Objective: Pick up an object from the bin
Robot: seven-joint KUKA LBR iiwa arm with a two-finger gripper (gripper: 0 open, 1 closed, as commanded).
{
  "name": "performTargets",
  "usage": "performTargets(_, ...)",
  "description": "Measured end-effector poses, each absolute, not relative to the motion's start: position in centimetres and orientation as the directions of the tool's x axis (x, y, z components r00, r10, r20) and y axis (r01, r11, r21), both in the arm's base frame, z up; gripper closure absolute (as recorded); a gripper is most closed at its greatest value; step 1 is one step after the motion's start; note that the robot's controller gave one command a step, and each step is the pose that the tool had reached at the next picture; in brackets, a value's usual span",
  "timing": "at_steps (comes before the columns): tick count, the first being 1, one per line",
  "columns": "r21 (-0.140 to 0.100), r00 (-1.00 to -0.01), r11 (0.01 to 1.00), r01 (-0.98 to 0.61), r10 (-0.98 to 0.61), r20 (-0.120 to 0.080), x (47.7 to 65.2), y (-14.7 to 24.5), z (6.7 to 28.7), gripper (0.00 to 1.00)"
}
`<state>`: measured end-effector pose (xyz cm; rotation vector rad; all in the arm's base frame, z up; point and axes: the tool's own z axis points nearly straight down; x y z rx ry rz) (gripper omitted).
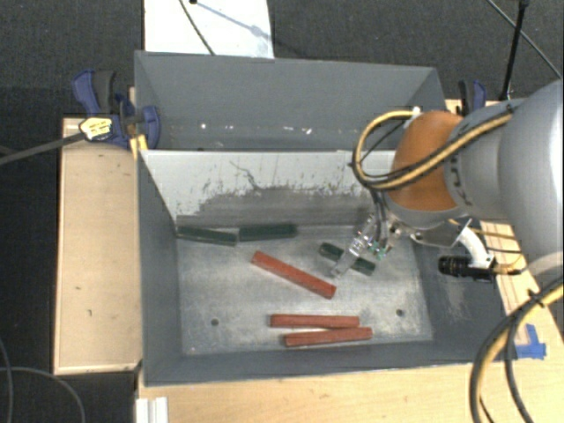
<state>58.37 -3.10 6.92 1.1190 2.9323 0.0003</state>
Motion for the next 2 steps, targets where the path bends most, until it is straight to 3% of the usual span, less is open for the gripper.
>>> performTargets(1,0.002,-0.748,0.748,0.664,0.664,-0.004,58.45,-3.13,6.97,0.00)
performTargets(2,0.002,-0.750,0.750,0.662,0.662,-0.004,58.46,-3.11,7.00,1.00)
